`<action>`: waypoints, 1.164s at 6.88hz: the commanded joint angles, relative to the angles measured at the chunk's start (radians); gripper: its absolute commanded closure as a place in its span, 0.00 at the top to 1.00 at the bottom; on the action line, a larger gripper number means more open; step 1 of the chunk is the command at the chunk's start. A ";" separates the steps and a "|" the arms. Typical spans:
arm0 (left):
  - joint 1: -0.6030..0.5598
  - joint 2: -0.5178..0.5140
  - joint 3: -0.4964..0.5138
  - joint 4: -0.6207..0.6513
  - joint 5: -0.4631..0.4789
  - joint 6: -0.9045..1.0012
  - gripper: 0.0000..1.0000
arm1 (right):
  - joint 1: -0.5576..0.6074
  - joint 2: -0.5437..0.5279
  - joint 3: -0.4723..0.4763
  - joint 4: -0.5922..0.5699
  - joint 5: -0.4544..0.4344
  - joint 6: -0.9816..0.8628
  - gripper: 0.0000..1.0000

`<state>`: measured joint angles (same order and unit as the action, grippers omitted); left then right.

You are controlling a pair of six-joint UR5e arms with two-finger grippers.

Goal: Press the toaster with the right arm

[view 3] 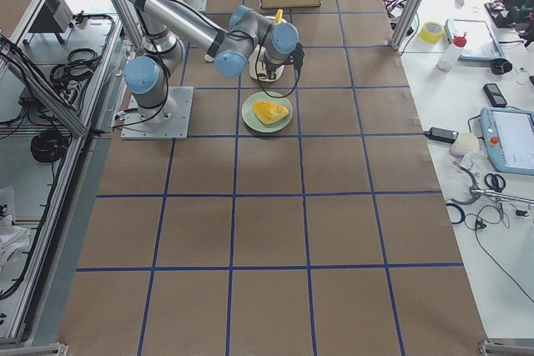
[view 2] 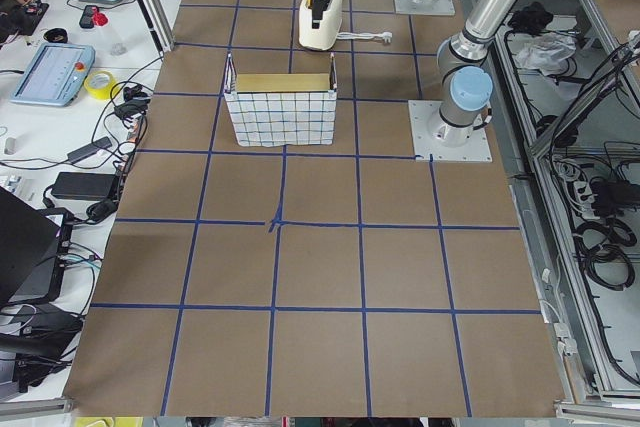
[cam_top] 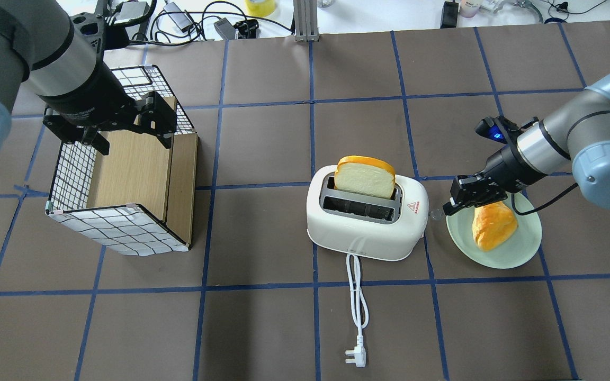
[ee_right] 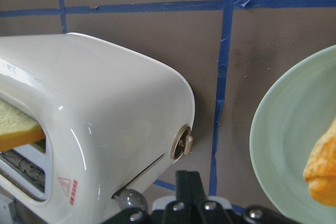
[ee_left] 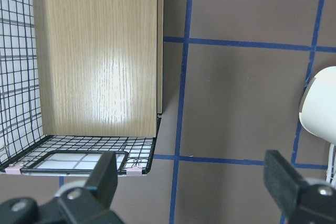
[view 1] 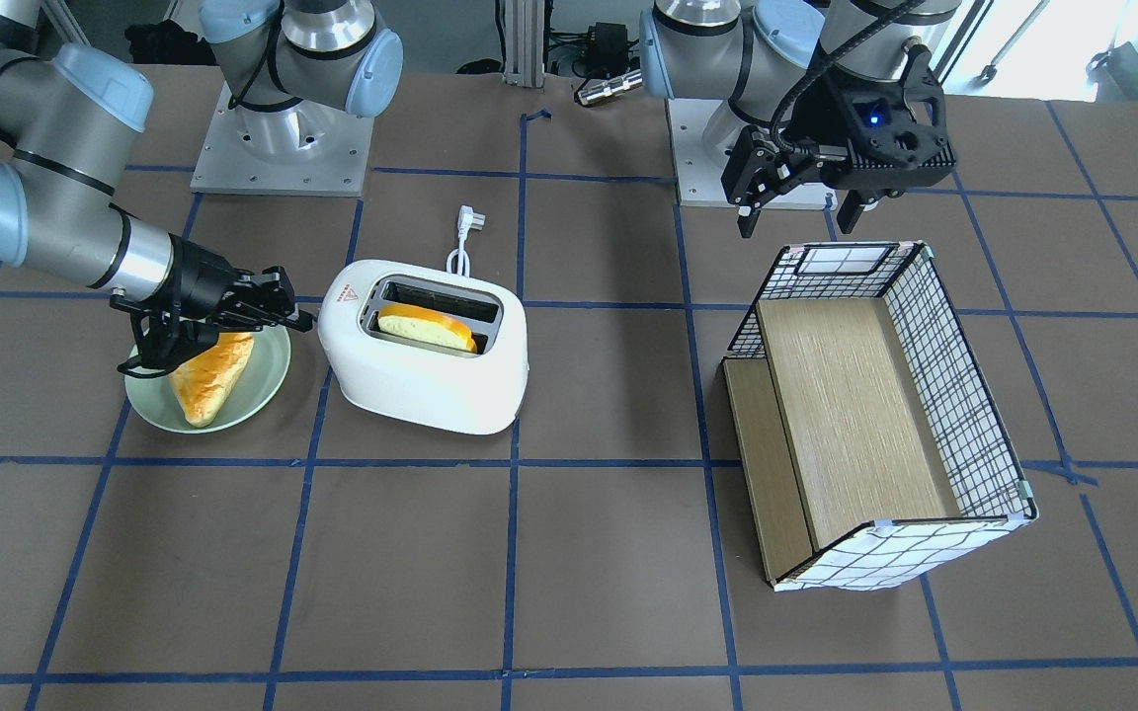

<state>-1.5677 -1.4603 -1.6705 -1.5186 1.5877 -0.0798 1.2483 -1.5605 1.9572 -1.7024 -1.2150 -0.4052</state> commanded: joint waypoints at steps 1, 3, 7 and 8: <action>0.000 0.000 0.000 0.000 0.000 0.000 1.00 | 0.136 -0.006 -0.297 0.190 -0.229 0.232 0.00; 0.000 0.000 0.000 0.000 0.000 0.000 1.00 | 0.280 0.040 -0.490 0.272 -0.319 0.415 0.00; 0.000 0.000 0.000 0.000 0.000 0.000 1.00 | 0.373 0.048 -0.509 0.121 -0.365 0.459 1.00; 0.000 0.000 0.000 0.000 0.000 0.000 1.00 | 0.373 0.049 -0.511 0.113 -0.363 0.454 1.00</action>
<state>-1.5677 -1.4604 -1.6705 -1.5186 1.5877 -0.0798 1.6179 -1.5117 1.4474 -1.5677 -1.5770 0.0530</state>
